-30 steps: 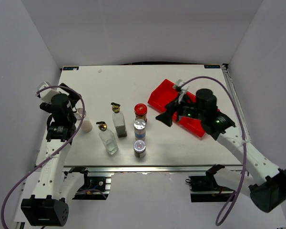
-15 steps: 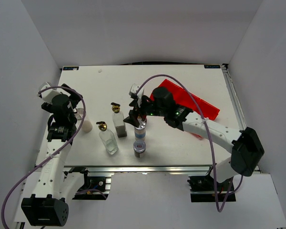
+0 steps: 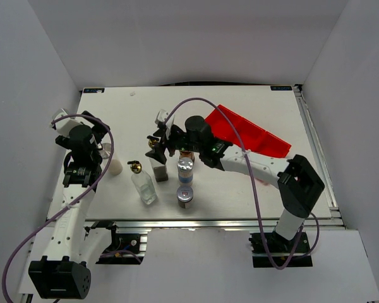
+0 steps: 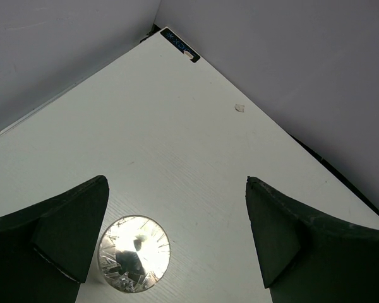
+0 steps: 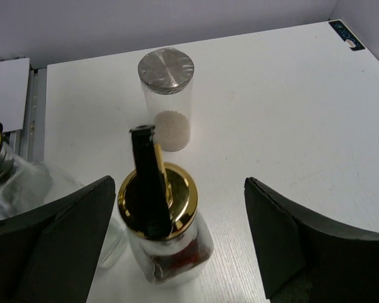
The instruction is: Organize the condiment bottles
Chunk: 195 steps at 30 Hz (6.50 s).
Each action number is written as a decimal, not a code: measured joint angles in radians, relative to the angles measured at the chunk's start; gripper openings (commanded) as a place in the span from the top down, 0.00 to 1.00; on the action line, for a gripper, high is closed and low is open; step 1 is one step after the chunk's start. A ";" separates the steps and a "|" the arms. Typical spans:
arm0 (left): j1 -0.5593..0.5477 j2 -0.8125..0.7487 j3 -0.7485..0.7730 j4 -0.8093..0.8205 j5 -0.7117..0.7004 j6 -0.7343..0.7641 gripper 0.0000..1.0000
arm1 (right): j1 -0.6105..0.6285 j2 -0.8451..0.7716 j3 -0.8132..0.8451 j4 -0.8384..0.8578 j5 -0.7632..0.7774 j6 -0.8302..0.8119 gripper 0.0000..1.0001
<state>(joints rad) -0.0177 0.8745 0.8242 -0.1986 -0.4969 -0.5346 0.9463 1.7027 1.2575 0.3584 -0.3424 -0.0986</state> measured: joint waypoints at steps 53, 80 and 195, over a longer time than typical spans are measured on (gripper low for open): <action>0.000 0.002 -0.033 0.026 -0.016 0.017 0.02 | -0.414 0.203 0.614 -0.341 0.391 -0.067 1.00; 0.000 0.040 -0.033 0.024 -0.038 0.033 0.02 | -0.679 0.090 0.379 -0.250 -0.051 -0.063 1.00; -0.124 -0.159 0.201 -0.646 0.875 0.247 0.02 | -0.711 -0.552 -0.208 -0.368 0.074 0.172 0.11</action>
<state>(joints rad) -0.1417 0.7158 1.0256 -0.8448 0.3782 -0.2874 0.2356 1.1511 1.0496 -0.0093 -0.2687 0.0731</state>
